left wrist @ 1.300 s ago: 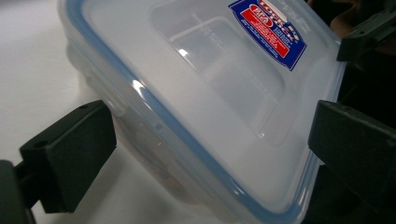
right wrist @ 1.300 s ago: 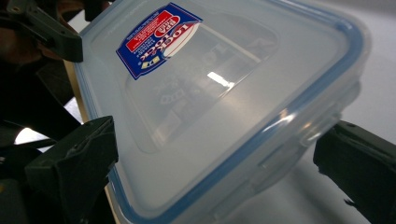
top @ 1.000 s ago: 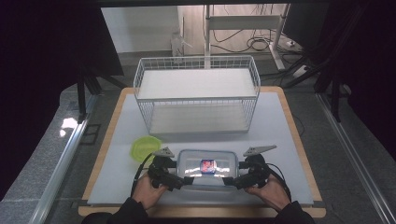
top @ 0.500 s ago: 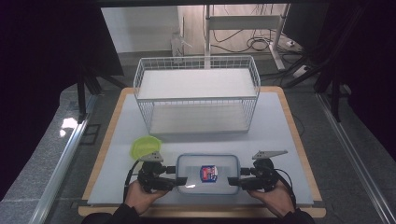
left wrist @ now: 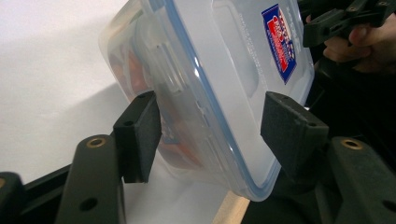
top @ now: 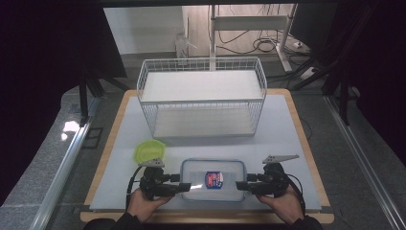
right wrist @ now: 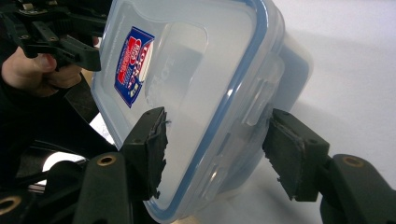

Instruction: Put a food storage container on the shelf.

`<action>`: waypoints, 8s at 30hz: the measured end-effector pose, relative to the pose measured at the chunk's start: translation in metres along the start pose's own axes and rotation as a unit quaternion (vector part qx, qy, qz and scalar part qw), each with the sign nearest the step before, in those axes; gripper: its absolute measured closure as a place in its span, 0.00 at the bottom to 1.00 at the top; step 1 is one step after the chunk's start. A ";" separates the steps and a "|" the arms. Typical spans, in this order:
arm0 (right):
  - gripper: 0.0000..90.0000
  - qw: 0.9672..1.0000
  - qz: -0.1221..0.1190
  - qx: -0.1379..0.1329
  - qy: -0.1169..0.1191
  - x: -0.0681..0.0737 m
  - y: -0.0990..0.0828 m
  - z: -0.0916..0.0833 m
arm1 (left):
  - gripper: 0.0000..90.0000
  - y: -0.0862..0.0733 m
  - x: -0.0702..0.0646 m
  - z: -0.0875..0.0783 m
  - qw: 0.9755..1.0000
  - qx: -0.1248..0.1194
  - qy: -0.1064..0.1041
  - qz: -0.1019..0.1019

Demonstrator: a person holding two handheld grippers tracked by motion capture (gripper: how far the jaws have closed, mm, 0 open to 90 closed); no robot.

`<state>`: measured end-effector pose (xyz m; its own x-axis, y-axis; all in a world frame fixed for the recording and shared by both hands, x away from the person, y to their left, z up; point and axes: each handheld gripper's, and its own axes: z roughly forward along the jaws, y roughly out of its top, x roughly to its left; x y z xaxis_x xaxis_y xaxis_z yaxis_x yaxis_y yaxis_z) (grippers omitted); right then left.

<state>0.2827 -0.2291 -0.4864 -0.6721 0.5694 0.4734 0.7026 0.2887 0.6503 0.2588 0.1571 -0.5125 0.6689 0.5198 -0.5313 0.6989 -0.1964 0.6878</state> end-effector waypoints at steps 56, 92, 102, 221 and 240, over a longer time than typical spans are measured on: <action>0.55 0.994 -0.049 -0.096 -0.014 0.017 0.094 -0.024 | 0.59 0.093 -0.015 -0.054 0.995 -0.072 0.063 0.035; 0.56 0.989 -0.060 -0.134 -0.007 0.018 0.208 -0.036 | 0.59 0.192 0.006 -0.097 0.991 -0.106 0.068 0.050; 0.56 0.988 -0.054 -0.143 -0.009 0.012 0.238 -0.034 | 0.59 0.218 0.018 -0.102 0.990 -0.113 0.068 0.045; 0.66 0.974 -0.142 -0.134 -0.116 0.005 0.229 0.014 | 0.58 0.182 0.028 -0.061 0.971 -0.127 0.159 0.126; 0.22 0.968 -0.182 -0.125 -0.117 0.015 0.180 0.011 | 0.23 0.122 0.011 -0.060 0.966 -0.105 0.174 0.159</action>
<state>0.4015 -0.1603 -0.3693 -0.7730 0.6319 0.0564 0.3307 0.3255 0.8858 0.3359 0.1887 -0.4046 0.6904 0.7161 -0.1026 0.3801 -0.2385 0.8937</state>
